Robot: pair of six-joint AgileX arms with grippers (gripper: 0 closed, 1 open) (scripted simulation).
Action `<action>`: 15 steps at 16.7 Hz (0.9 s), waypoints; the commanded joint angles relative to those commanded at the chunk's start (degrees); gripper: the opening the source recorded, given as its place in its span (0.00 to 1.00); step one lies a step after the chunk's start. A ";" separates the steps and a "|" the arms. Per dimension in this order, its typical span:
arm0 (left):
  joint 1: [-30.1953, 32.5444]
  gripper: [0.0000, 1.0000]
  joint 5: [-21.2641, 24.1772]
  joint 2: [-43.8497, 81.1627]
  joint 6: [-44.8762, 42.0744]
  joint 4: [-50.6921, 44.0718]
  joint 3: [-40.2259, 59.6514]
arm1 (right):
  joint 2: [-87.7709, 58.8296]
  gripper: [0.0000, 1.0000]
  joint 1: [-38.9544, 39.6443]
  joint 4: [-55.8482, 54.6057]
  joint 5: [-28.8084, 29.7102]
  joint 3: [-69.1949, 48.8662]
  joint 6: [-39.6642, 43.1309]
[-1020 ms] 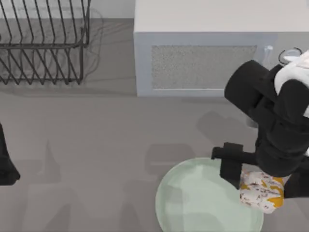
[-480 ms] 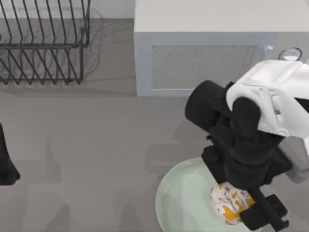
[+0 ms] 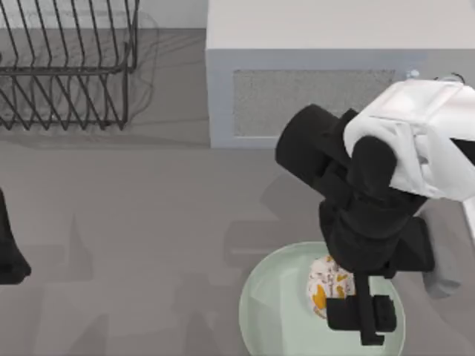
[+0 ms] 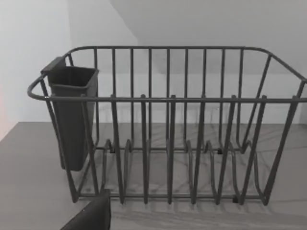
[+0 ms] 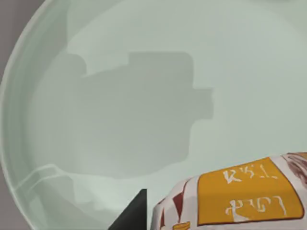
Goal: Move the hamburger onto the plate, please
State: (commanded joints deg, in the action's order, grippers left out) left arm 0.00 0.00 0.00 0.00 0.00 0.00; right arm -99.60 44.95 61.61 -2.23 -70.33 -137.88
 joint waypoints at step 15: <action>0.00 1.00 0.00 0.00 0.00 0.00 0.00 | -3.84 0.00 0.59 -10.14 0.02 6.02 -1.45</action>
State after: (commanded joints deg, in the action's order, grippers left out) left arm 0.00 0.00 0.00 0.00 0.00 0.00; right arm -103.45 45.53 51.47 -2.21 -64.31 -139.33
